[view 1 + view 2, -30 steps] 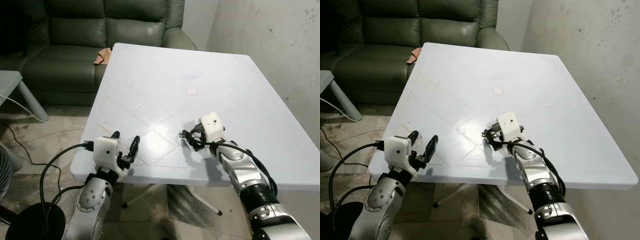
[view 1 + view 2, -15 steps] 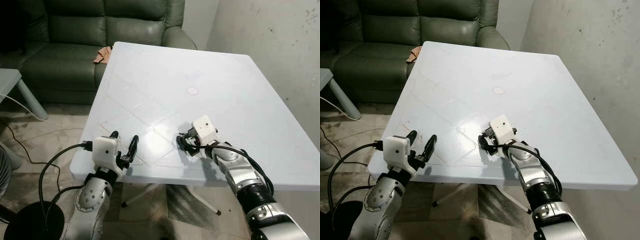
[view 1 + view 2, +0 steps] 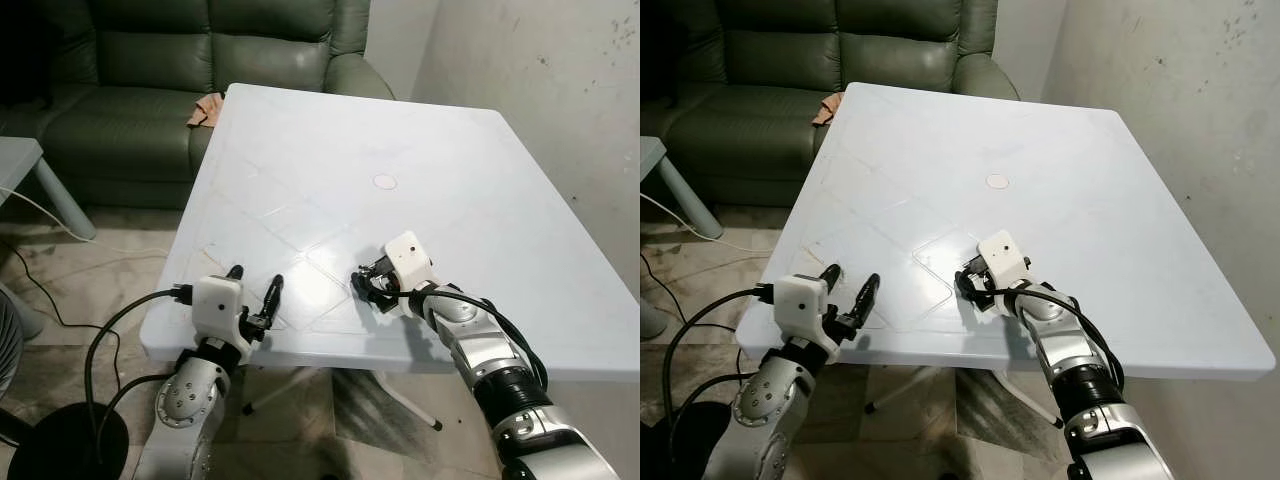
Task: Hang keys on a hook
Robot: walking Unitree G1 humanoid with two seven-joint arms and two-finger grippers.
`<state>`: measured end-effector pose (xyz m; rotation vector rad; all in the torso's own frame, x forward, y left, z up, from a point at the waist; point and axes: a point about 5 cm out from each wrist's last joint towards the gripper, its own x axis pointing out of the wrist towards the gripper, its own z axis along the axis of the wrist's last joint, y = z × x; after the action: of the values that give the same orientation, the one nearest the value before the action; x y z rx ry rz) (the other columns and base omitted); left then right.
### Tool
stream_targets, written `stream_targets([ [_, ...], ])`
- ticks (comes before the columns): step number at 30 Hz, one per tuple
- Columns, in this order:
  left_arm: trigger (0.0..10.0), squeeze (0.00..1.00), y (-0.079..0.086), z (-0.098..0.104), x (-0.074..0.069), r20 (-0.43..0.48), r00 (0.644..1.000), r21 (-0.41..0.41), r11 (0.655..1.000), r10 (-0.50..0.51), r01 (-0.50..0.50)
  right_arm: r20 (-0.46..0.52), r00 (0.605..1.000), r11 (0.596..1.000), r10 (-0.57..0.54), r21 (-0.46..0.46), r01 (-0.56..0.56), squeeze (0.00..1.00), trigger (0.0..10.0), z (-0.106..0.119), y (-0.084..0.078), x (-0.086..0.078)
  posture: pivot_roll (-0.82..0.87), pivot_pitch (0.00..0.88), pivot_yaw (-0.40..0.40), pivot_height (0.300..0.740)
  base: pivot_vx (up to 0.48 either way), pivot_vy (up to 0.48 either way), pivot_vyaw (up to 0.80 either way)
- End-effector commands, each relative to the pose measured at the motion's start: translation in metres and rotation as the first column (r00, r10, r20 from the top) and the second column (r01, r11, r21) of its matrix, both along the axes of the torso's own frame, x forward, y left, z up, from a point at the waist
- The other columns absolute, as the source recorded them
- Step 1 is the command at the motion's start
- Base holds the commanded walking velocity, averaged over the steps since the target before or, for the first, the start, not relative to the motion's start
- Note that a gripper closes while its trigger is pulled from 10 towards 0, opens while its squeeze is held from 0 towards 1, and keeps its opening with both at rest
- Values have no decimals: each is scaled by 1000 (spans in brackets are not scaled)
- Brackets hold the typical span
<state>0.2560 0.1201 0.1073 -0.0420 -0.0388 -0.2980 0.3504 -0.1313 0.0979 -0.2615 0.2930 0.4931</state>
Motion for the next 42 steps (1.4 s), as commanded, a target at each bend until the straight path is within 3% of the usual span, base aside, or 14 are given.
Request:
stream_targets([
  [1, 10000, 0, 0, 1, 0, -2, 1000, 4, 1000, -2, 2, -34, 999, 999, -29, 37, 30, 0, 0, 1, -6, 2, -38, 63, -101, 740, 0, 0, 0],
  [6, 10000, 0, 1, 1, 1, -2, 1000, 4, 1000, 3, -3, -68, 997, 996, -31, 85, 37, 0, 0, 2, -7, 3, -40, 66, -100, 740, 0, 0, 0],
  [8, 10000, 0, 1, 2, 1, -2, 1000, 2, 1000, 4, -4, -93, 995, 996, -35, 78, 42, 0, 3294, -1, -8, 2, -40, 69, -101, 740, 0, 0, 0],
  [9, 10000, 0, 0, 2, 1, -2, 1000, 2, 1000, 4, -4, -97, 995, 996, -35, 76, 43, 0, 7020, -1, -8, 2, -40, 69, -101, 740, 0, 0, 0],
  [10, 10000, 0, 0, 2, 1, -2, 1000, 3, 1000, 5, -5, -97, 995, 996, -31, 78, 39, 0, 7490, -1, -8, 2, -40, 69, -101, 740, 0, 0, 0],
  [11, 10000, 0, 1, 2, 1, -2, 1000, 2, 1000, 6, -6, -96, 995, 996, -28, 80, 35, 0, 10000, -1, -8, 2, -40, 69, -101, 740, 0, 0, 0],
  [31, 10000, 0, 3, 3, 1, 0, 1000, -9, 1000, 25, -25, -136, 990, 993, -29, 109, 44, 0, 10000, -1, -4, 2, -34, 78, -107, 740, 0, 0, 0],
  [32, 10000, 0, 3, 4, 1, 0, 1000, -8, 1000, 27, -27, -132, 991, 993, -33, 104, 47, 0, 0, 0, -4, 3, -28, 83, -111, 740, 0, 0, 0],
  [42, 10000, 0, 5, 4, 1, -1, 999, -12, 999, 42, -42, -93, 994, 994, -57, 86, 65, 0, 0, 3, -4, 5, -26, 85, -112, 740, 0, 0, 0],
])
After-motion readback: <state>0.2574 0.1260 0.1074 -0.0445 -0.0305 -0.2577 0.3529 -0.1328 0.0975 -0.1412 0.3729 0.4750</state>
